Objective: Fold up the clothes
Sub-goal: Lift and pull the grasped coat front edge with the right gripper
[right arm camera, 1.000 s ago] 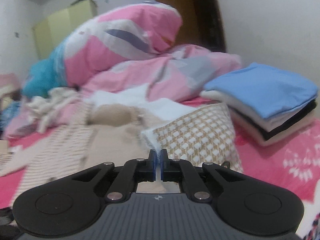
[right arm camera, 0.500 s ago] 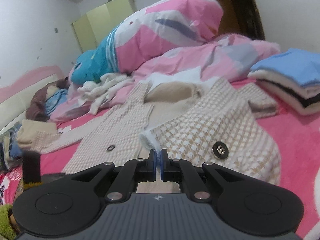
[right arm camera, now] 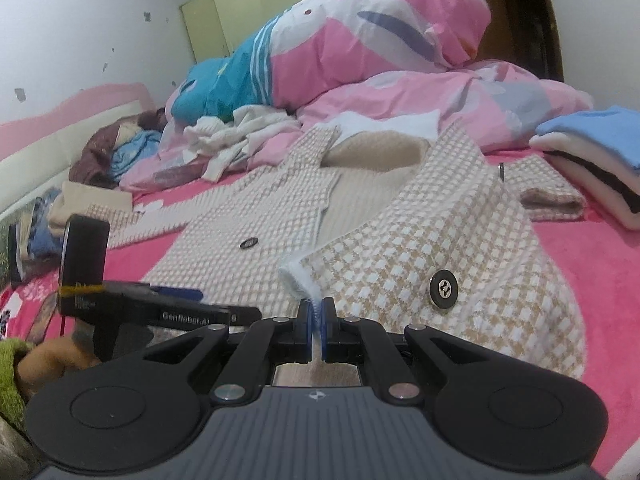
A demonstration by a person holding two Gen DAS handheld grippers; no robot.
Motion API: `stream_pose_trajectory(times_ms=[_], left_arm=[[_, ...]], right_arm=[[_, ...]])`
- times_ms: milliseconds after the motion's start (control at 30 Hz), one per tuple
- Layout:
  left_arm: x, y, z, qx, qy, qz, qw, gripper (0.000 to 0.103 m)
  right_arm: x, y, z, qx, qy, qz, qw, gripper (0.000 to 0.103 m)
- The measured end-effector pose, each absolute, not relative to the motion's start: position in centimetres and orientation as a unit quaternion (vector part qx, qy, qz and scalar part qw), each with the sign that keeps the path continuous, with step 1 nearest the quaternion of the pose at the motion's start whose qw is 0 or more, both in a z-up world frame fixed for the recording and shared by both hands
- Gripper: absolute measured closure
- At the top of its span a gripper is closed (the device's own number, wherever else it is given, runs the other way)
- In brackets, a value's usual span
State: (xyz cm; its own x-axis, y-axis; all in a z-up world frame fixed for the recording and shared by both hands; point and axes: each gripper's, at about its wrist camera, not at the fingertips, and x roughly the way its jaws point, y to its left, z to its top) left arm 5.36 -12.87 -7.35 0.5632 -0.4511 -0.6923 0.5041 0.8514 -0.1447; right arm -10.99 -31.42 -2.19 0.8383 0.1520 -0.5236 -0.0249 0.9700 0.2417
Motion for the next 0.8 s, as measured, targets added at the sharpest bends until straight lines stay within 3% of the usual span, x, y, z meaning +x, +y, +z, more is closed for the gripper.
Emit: stream_pose_trajectory(times_ms=[533, 733, 800], left_arm=[[6.6, -8.2, -5.3, -0.13, 0.368, -0.286, 0.875, 0.002], [6.8, -9.4, -5.3, -0.186, 0.401, -0.347, 0.827, 0.011], [7.0, -9.8, -5.7, -0.21, 0.418, -0.365, 0.805, 0.023]], right_arm=[[-12.2, -30.5, -3.0, 0.096, 0.276, 0.061, 0.954, 0.1], [-12.5, -29.7, -2.7, 0.058, 0.269, 0.095, 0.957, 0.1], [-12.6, -29.4, -2.6, 0.046, 0.267, 0.106, 0.957, 0.1]])
